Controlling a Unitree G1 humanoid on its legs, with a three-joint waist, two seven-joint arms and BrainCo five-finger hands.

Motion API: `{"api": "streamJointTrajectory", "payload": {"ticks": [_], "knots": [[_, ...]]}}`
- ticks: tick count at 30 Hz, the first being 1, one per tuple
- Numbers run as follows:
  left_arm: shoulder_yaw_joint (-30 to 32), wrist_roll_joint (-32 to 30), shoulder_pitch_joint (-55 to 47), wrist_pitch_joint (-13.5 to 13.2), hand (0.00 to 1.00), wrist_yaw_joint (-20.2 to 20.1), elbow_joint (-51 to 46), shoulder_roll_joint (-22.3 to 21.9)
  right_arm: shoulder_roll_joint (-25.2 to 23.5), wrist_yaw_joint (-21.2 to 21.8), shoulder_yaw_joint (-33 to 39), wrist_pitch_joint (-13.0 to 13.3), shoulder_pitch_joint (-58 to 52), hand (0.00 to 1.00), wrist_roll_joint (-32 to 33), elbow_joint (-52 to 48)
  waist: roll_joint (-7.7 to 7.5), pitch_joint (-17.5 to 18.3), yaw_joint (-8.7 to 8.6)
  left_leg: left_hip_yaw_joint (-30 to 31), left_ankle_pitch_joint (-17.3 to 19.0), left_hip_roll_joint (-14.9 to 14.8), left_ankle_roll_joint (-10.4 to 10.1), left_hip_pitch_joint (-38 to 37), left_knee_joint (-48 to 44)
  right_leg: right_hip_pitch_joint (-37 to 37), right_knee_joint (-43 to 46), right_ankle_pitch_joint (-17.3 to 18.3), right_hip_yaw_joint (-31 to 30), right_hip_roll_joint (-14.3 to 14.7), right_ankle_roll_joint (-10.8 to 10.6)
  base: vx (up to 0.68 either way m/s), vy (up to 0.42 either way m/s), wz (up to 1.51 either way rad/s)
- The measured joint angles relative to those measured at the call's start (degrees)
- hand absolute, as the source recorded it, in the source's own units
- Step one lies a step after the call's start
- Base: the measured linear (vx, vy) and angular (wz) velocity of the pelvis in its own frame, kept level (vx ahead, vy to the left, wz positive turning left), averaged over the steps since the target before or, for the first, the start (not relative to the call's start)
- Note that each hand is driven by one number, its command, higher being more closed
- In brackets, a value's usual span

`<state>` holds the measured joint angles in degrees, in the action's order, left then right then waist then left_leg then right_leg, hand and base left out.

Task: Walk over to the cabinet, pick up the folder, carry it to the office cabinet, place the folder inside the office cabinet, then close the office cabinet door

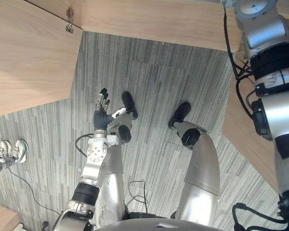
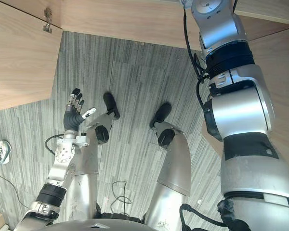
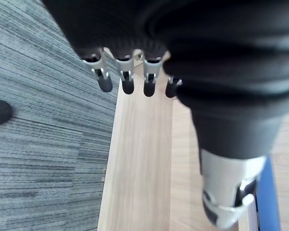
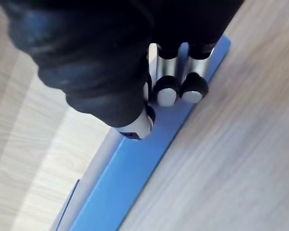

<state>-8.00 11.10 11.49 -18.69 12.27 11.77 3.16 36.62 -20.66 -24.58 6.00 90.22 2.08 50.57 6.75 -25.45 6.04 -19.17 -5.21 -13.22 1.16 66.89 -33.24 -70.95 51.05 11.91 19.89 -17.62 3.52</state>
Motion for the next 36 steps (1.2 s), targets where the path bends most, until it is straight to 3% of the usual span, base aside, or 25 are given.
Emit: {"api": "streamJointTrajectory", "payload": {"ticks": [7,20,26,31,36], "knots": [[-0.30,-0.06,-0.39,0.00,0.00,0.02,0.07,0.07,-1.69,-1.38,0.53,0.14,-1.22,1.00,0.47,-2.79,-0.04,-0.02,-0.12,0.01,1.93,-1.33,-0.46,-2.10,-2.84,2.34,0.28,-0.12,-0.83,1.07,0.14,-0.08,-0.016,-0.14],[-3.68,-1.33,-5.92,0.02,0.00,0.08,0.10,0.35,-6.51,-3.42,5.78,4.58,-13.90,1.00,0.19,-27.71,-0.60,-0.41,-1.54,-0.84,7.41,-3.28,-1.38,-11.40,-6.70,11.05,-1.24,-0.13,-3.79,4.18,-0.12,-0.09,-0.017,-0.21],[-3.23,-4.26,-6.59,0.17,0.00,0.10,2.61,0.20,-10.35,-3.25,5.68,6.66,-29.52,1.00,-0.30,-40.45,-1.52,-0.79,-2.56,-1.73,10.54,-4.81,-1.83,-17.67,-8.75,17.31,-2.66,0.25,-4.96,5.95,-0.94,0.00,0.005,-0.23],[-2.85,-5.79,-7.07,1.45,0.00,0.07,6.49,0.13,-16.37,-1.73,5.47,8.16,-45.47,1.00,-2.52,-45.39,-3.45,-0.69,-3.49,-3.32,12.69,-5.35,-2.45,-26.05,-7.87,24.91,-5.43,0.48,-6.28,7.53,-1.86,0.04,0.002,-0.26],[-2.77,-6.83,-8.93,2.08,0.00,-0.01,12.09,0.48,-20.96,1.42,5.51,8.88,-63.44,1.00,-2.50,-44.25,-5.01,-0.77,-5.15,-0.59,13.99,-2.55,-3.22,-35.27,-3.85,34.75,-10.89,-0.71,-6.75,8.73,-3.04,0.04,0.035,-0.14]]}}
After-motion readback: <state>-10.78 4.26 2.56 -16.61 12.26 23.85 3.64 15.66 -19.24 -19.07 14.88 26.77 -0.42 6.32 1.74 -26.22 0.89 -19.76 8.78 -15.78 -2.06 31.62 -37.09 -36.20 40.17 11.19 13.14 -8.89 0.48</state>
